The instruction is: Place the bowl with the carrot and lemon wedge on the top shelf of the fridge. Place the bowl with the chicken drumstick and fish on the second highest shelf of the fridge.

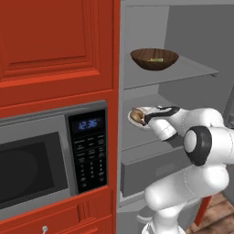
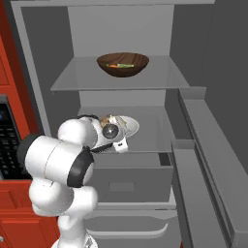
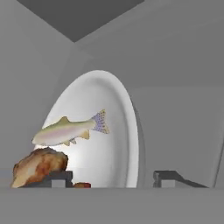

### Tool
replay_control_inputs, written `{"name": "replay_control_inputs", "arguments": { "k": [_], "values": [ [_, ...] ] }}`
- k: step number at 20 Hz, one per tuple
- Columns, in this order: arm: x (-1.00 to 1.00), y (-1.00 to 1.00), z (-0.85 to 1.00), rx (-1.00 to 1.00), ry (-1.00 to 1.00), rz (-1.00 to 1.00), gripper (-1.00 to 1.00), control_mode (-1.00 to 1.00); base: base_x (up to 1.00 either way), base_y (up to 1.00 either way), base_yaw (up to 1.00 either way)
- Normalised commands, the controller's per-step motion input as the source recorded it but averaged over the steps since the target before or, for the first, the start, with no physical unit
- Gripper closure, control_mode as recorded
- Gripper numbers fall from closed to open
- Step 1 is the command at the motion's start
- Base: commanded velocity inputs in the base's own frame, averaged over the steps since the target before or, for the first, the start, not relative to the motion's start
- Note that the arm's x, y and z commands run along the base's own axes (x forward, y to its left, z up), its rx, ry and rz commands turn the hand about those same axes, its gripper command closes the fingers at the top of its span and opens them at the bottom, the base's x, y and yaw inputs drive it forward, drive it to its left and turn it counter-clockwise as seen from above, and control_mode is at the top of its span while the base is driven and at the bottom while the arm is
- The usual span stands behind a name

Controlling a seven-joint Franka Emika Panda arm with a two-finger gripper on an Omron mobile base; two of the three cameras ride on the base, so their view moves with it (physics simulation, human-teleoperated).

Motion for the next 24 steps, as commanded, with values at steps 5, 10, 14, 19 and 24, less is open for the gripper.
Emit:
{"name": "replay_control_inputs", "arguments": {
  "k": [5, 10, 14, 19, 24],
  "values": [
    [-0.22, 0.00, 1.00, -0.02, -0.22, -0.06, -1.00, -1.00, 0.00, 0.00, 0.00],
    [-0.85, 0.00, 1.00, 0.00, -0.04, -0.15, -1.00, -1.00, 0.00, 0.00, 0.00],
    [-0.96, -0.02, 1.00, 0.00, 0.00, -0.19, -1.00, -1.00, 0.00, 0.00, 0.00],
    [-0.81, -0.10, 1.00, 0.00, 0.00, -0.20, -1.00, -1.00, 0.00, 0.00, 0.00],
    [-0.99, -0.02, 1.00, 0.00, 0.00, -0.10, -1.00, -1.00, 0.00, 0.00, 0.00]
  ]
}}
